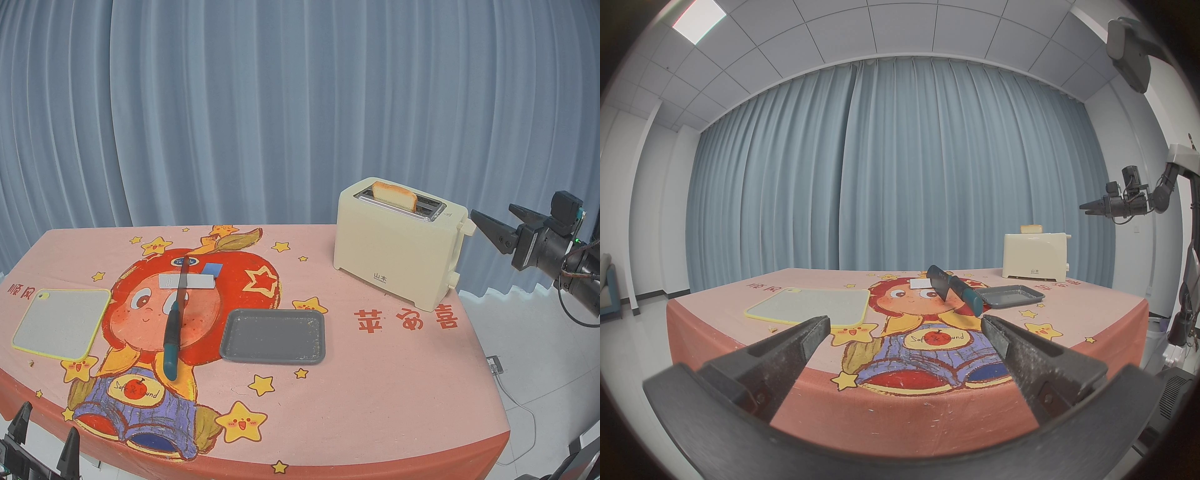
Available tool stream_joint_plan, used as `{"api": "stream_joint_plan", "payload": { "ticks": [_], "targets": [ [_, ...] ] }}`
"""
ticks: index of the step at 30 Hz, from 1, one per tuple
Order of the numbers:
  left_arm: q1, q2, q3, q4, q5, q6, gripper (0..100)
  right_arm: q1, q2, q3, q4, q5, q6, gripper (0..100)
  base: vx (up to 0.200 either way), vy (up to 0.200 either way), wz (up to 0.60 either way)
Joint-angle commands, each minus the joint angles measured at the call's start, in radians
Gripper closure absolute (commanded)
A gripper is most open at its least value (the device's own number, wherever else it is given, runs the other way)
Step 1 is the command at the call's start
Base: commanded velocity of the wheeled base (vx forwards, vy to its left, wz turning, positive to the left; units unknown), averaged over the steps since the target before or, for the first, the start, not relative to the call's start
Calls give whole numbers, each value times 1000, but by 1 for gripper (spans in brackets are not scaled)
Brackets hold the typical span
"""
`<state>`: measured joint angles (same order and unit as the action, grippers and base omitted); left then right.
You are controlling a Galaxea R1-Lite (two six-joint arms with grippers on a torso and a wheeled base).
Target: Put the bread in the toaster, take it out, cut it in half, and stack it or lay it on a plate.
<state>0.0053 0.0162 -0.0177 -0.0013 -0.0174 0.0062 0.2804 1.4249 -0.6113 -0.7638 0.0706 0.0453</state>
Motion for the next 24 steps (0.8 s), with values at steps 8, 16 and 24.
{"api": "stream_joint_plan", "payload": {
  "ticks": [8,16,24],
  "targets": [
    [1,-15,18,0,1,0,0,0,29,-42,3,15,-5,0,0,0,0],
    [1,-15,18,0,-1,1,0,2,77,-114,80,20,-53,0,0,0,0],
    [1,-15,18,0,1,0,0,-1,138,-166,84,87,-58,0,0,0,0]
  ]
}}
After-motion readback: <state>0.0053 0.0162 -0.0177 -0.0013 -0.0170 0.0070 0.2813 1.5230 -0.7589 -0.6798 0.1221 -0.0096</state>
